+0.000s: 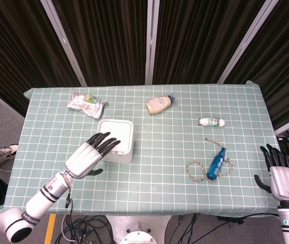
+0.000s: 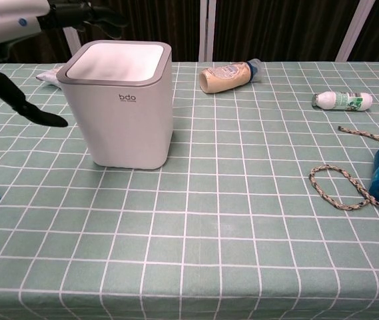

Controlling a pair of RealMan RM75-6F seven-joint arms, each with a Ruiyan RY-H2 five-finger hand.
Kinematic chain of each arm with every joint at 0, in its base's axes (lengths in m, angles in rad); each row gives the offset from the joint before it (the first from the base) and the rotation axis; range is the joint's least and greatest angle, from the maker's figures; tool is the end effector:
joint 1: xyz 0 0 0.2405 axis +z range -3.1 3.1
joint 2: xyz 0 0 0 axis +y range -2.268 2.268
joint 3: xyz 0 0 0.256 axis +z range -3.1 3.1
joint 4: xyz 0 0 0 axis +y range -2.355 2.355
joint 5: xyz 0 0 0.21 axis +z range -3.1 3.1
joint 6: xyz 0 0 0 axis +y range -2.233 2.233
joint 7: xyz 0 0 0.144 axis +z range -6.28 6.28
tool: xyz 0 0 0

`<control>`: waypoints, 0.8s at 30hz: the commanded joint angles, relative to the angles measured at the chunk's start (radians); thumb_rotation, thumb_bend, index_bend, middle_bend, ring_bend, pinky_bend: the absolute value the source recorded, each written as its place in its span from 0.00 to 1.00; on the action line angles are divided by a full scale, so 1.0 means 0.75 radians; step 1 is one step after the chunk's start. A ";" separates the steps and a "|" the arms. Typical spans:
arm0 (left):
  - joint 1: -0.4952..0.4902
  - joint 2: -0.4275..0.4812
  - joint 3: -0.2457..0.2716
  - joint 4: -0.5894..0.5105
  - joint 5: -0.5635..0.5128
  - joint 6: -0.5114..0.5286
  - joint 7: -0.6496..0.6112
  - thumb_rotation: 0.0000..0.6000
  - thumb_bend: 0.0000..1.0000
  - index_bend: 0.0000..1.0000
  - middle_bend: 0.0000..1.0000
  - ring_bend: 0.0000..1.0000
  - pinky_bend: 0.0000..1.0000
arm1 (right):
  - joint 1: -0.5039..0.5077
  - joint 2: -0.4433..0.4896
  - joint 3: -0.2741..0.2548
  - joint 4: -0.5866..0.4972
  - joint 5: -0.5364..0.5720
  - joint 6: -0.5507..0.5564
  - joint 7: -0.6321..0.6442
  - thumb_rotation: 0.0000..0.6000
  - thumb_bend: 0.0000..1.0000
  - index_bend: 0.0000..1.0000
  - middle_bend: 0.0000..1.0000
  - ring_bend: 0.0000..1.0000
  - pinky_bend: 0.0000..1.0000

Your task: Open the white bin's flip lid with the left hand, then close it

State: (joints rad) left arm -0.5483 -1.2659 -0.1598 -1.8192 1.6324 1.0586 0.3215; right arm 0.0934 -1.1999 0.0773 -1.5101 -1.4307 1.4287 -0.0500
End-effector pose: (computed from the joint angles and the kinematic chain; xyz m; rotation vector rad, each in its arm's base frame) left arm -0.1225 0.2701 0.0591 -2.0473 -0.5814 -1.1498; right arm -0.3326 -0.1902 0.1431 1.3593 -0.8997 0.8103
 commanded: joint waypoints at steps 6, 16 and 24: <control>-0.048 -0.049 0.032 0.073 -0.081 -0.062 0.004 1.00 0.08 0.07 0.13 0.03 0.15 | -0.002 -0.006 0.000 0.020 0.004 -0.004 0.020 1.00 0.21 0.00 0.00 0.00 0.00; -0.065 -0.081 0.103 0.117 -0.095 -0.091 0.019 1.00 0.08 0.07 0.22 0.03 0.15 | 0.008 -0.025 -0.001 0.026 0.003 -0.021 0.010 1.00 0.21 0.00 0.00 0.00 0.00; -0.011 -0.019 0.066 0.051 -0.023 0.132 0.047 1.00 0.08 0.07 0.15 0.03 0.15 | 0.008 -0.019 0.002 0.020 0.001 -0.014 0.007 1.00 0.21 0.00 0.00 0.00 0.00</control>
State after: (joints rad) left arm -0.5767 -1.3052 -0.0961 -1.7565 1.5911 1.0994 0.3469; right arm 0.0998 -1.2143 0.0789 -1.4950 -1.4299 1.4180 -0.0451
